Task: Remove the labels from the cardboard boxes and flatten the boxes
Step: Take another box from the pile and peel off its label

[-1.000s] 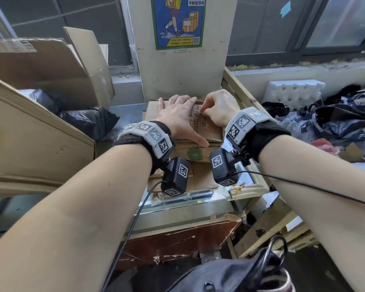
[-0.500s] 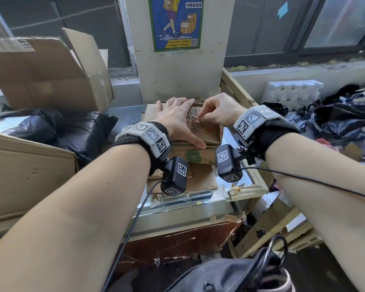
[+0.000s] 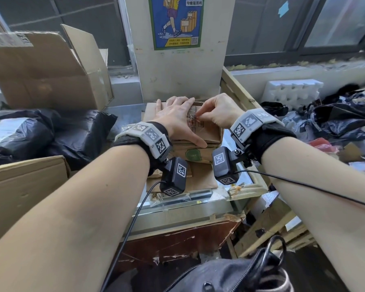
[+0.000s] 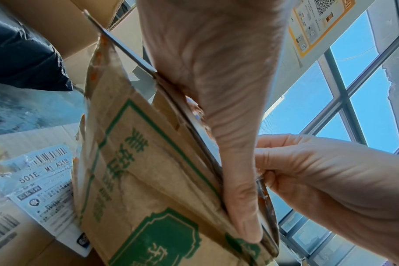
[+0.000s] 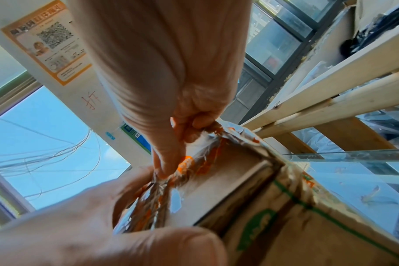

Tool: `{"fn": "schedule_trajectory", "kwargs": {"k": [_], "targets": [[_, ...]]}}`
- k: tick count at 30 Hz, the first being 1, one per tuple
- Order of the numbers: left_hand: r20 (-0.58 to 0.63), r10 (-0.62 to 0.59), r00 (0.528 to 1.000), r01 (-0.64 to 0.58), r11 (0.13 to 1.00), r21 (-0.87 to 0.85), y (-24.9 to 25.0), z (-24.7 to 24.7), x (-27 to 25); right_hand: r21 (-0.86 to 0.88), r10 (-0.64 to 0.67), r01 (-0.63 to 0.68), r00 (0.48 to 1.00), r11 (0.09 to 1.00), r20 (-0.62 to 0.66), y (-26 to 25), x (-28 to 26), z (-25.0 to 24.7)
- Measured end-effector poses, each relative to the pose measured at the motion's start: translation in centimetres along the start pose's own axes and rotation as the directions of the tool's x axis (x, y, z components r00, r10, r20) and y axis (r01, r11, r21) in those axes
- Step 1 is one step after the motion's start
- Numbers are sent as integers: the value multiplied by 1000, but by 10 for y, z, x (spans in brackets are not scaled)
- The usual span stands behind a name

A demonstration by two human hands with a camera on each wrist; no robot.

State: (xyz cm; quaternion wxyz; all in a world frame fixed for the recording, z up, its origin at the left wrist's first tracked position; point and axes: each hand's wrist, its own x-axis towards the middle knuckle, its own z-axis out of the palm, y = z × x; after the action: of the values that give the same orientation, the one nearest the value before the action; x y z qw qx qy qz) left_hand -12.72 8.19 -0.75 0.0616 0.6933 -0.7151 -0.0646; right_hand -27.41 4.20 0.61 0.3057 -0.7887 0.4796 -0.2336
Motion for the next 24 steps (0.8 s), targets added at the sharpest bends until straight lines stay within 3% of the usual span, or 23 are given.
{"fn": "schedule_trajectory", "kwargs": {"k": [10, 18, 24], "targets": [[8, -4, 1000, 4, 1000, 8, 1, -1, -1, 57, 2, -7, 996, 998, 87, 1, -6, -6], [0, -6, 1000, 6, 1000, 0, 1, 1, 0, 29, -77, 78, 997, 997, -31, 9, -7, 5], [0, 5, 1000, -5, 1000, 4, -1, 2, 1, 217, -16, 14, 1000, 976, 7, 13, -9, -3]]}}
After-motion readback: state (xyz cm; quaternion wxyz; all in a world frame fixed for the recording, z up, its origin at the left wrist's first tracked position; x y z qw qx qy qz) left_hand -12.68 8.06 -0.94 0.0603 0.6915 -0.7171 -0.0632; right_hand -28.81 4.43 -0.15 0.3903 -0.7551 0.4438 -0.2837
